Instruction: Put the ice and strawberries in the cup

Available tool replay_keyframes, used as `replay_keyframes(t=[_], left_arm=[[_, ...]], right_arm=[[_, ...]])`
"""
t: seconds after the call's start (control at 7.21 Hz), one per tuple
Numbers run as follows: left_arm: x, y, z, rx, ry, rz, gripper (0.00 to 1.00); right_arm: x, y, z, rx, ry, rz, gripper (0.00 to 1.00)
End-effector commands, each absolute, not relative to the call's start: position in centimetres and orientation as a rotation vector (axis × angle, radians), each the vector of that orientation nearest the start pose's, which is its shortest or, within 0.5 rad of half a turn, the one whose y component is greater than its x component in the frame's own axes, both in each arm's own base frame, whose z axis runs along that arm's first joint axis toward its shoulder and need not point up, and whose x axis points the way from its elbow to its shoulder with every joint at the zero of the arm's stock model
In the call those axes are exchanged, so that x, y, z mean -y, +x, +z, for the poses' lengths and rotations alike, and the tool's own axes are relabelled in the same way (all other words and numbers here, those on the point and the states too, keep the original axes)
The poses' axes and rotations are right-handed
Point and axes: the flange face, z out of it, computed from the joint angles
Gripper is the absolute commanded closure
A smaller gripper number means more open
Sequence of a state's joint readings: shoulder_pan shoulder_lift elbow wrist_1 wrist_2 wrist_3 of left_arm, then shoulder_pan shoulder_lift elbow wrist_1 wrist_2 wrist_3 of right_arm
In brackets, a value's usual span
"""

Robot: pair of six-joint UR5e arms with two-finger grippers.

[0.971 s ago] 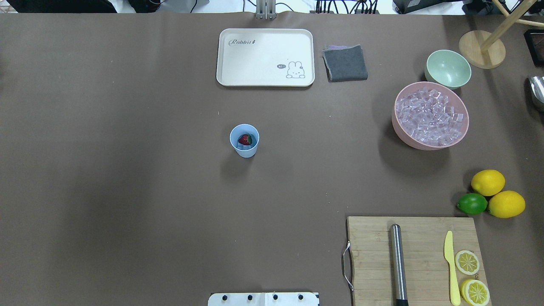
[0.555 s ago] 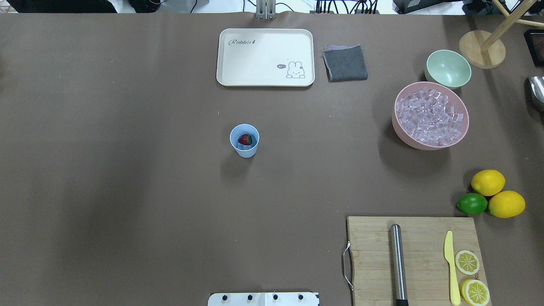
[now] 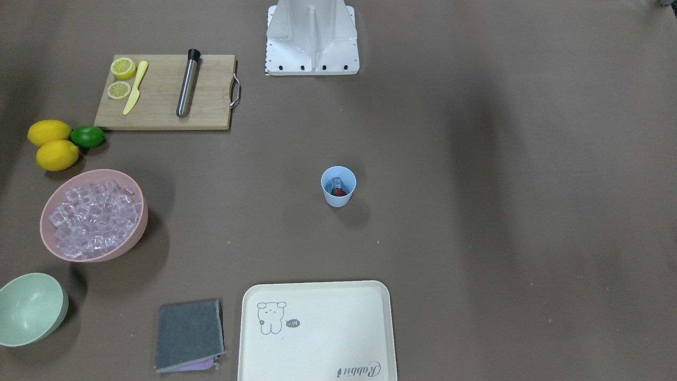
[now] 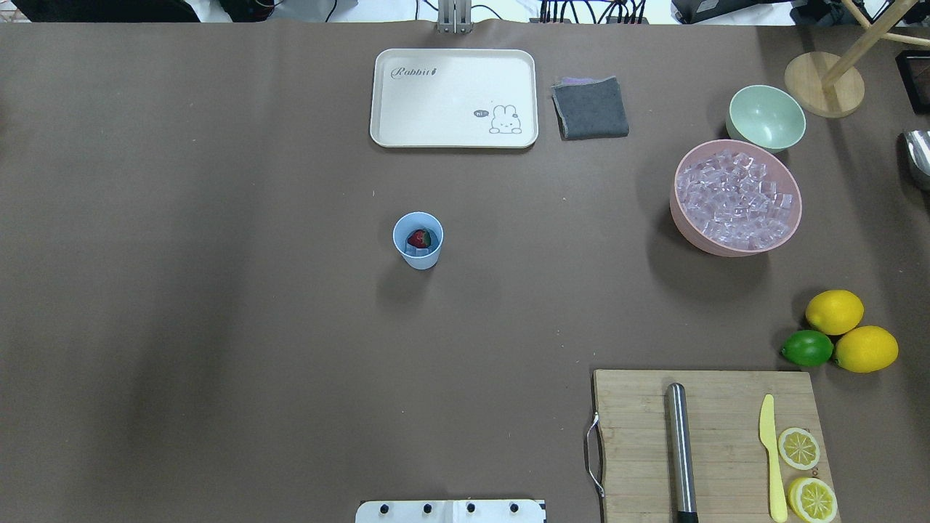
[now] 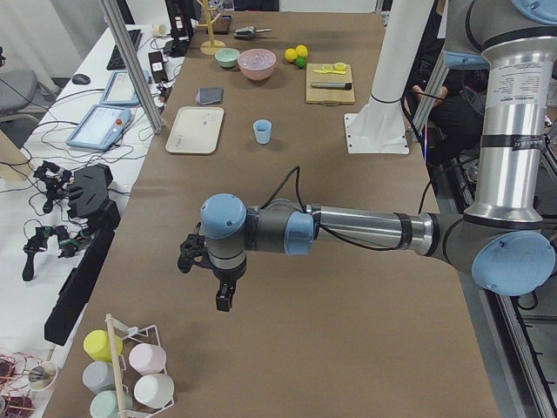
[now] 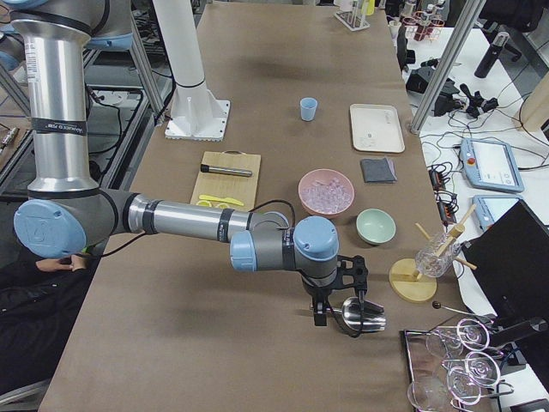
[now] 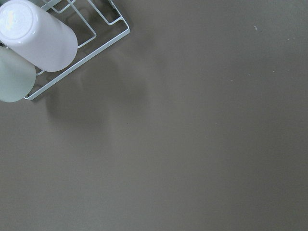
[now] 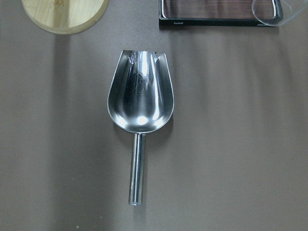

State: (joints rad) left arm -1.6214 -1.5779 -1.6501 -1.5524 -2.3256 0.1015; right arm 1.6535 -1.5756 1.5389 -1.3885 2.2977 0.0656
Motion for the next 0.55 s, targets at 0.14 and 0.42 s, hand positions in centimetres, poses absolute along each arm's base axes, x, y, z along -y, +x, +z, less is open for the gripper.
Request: replay_keyframes(t=[0.14,0.42], left_arm=[[49.4,-8.9,62.5,-0.749,0.110,0.073,0.02],[49.5,-9.0,62.4,-0.748,0.113,0.070,0.02]], right_arm=[[48.8,9.6,59.2,0.731,0.106,0.121,0.01],[47.8,9.6,60.0,0.731,0.095,0.116,0.01]])
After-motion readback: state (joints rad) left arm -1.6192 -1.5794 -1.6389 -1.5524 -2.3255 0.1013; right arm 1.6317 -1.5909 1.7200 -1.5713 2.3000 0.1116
